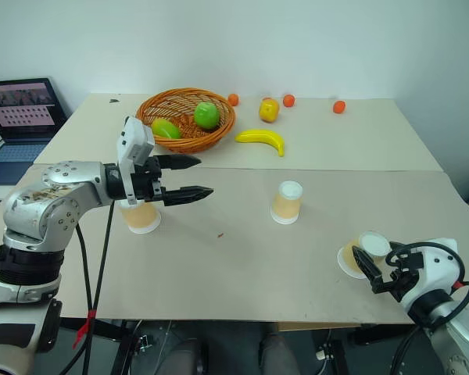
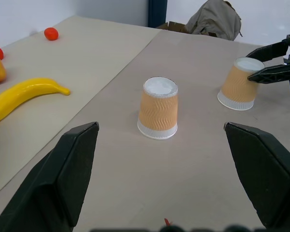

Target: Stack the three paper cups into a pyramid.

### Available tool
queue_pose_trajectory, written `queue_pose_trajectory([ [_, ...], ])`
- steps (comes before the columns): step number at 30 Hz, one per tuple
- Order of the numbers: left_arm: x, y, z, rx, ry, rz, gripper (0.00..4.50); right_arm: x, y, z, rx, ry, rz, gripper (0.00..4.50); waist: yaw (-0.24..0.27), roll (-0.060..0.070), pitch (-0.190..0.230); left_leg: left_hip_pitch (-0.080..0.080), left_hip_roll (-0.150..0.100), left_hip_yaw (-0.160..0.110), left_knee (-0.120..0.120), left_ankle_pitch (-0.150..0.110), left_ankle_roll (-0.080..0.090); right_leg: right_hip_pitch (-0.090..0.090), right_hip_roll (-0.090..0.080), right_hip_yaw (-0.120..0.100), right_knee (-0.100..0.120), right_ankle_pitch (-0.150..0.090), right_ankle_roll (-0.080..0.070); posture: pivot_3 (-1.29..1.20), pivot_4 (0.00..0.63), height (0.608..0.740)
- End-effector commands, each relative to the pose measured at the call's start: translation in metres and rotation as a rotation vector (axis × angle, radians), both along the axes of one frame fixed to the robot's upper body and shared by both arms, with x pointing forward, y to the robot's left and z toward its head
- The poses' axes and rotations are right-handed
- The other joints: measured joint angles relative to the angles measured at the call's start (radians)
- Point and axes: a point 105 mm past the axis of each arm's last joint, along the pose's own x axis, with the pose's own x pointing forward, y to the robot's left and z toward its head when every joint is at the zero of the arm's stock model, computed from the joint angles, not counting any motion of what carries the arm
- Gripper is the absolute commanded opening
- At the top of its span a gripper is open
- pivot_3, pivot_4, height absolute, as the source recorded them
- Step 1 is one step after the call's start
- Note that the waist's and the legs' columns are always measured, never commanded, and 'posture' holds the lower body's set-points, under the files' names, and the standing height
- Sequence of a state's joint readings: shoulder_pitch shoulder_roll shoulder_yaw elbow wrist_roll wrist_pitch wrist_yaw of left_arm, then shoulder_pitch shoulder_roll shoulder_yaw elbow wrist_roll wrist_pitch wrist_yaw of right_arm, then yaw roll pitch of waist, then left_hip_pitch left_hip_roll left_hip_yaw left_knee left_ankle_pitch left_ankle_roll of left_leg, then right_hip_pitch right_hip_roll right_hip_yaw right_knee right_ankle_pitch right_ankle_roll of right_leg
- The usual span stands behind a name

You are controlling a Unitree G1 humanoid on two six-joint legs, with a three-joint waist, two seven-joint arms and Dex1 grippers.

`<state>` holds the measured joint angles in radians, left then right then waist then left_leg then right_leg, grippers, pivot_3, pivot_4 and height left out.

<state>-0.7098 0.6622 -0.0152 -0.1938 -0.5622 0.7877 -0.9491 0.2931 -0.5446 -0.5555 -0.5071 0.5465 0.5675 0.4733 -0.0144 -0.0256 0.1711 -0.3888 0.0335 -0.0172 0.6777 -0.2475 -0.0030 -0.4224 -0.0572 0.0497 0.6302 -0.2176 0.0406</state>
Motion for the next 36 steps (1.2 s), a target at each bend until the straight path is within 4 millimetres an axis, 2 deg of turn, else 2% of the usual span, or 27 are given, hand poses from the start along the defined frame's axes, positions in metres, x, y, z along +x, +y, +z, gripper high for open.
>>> queue_pose_trajectory([
  [1,-0.007,0.001,0.018,-0.011,-0.07,-0.005,4.42,0.005,0.001,0.008,-0.038,-0.039,0.023,4.5,0.0,0.0,0.0,0.0,0.0,0.0,0.0,0.0,0.0,0.0,0.0,0.0,0.0,0.0,0.0,0.0,0.15,0.737],
  [2,-0.007,0.002,0.019,-0.01,-0.072,-0.002,4.42,0.006,0.001,0.007,-0.038,-0.038,0.025,4.5,0.0,0.0,0.0,0.0,0.0,0.0,0.0,0.0,0.0,0.0,0.0,0.0,0.0,0.0,0.0,0.0,0.15,0.737],
  [3,-0.007,0.002,0.019,-0.01,-0.073,0.0,4.5,0.007,0.001,0.006,-0.037,-0.037,0.026,3.95,-0.001,0.0,0.0,0.0,0.0,0.0,0.0,0.0,0.0,0.0,0.0,0.0,0.0,0.0,0.0,0.0,0.15,0.737],
  [4,-0.007,0.002,0.02,-0.009,-0.074,0.002,4.5,0.008,0.002,0.006,-0.039,-0.036,0.03,3.8,-0.001,0.0,0.0,0.0,0.0,0.0,0.0,0.0,0.0,0.0,0.0,0.0,0.0,0.0,0.0,0.0,0.15,0.737],
  [5,-0.008,0.002,0.02,-0.009,-0.076,0.003,4.5,0.009,0.003,0.006,-0.04,-0.036,0.033,3.3,-0.002,0.0,0.0,0.0,0.0,0.0,0.0,0.0,0.0,0.0,0.0,0.0,0.0,0.0,0.0,0.0,0.15,0.737],
  [7,-0.008,0.002,0.02,-0.008,-0.077,0.004,4.5,0.01,0.004,0.006,-0.039,-0.037,0.037,2.79,-0.001,0.0,0.0,0.0,0.0,0.0,0.0,0.0,0.0,0.0,0.0,0.0,0.0,0.0,0.0,0.0,0.15,0.737],
  [13,-0.01,0.006,0.022,0.001,-0.076,0.014,4.5,0.017,0.009,0.013,-0.059,-0.043,0.062,2.78,-0.002,0.0,0.0,0.0,0.0,0.0,0.0,0.0,0.0,0.0,0.0,0.0,0.0,0.0,0.0,0.0,0.15,0.737],
  [17,-0.016,0.017,0.017,0.047,-0.051,0.016,4.5,0.027,0.044,0.056,-0.088,-0.078,0.231,2.78,-0.015,0.001,0.001,0.001,0.0,0.002,0.0,0.0,0.0,-0.001,0.0,0.003,0.002,0.0,0.0,0.0,0.15,0.737],
  [21,-0.021,0.03,0.01,0.079,-0.025,0.031,4.5,0.031,0.075,0.076,-0.155,-0.059,0.363,2.78,-0.018,0.001,0.001,0.003,0.001,0.003,-0.001,0.0,0.0,-0.001,0.001,0.004,0.002,0.0,0.0,0.0,0.15,0.737],
  [23,-0.023,0.041,-0.004,0.125,-0.011,0.057,4.5,0.033,0.091,0.084,-0.18,-0.05,0.416,2.78,-0.023,0.0,0.001,0.002,0.001,0.003,-0.001,0.0,0.0,-0.001,0.001,0.004,0.002,0.0,0.0,0.0,0.15,0.737],
  [27,-0.027,0.051,-0.016,0.148,0.001,0.082,4.5,0.035,0.114,0.09,-0.168,-0.017,0.485,2.78,-0.021,-0.002,0.002,0.001,0.001,0.004,-0.001,0.0,0.0,-0.002,0.001,0.005,0.001,0.0,0.0,0.0,0.15,0.737],
  [30,-0.028,0.052,-0.017,0.151,-0.015,0.091,4.5,0.032,0.137,0.08,-0.2,0.085,0.571,2.78,-0.014,-0.003,0.003,0.0,0.0,0.004,-0.001,0.0,0.0,-0.002,0.001,0.006,0.0,0.0,0.0,0.0,0.15,0.737],
  [36,-0.03,0.047,-0.012,0.126,-0.043,0.082,4.5,0.04,0.169,0.08,-0.143,0.127,0.624,2.78,-0.005,-0.003,0.003,-0.001,0.0,0.004,-0.001,0.0,0.0,-0.003,0.001,0.006,-0.001,0.001,0.0,0.0,0.15,0.737],
])
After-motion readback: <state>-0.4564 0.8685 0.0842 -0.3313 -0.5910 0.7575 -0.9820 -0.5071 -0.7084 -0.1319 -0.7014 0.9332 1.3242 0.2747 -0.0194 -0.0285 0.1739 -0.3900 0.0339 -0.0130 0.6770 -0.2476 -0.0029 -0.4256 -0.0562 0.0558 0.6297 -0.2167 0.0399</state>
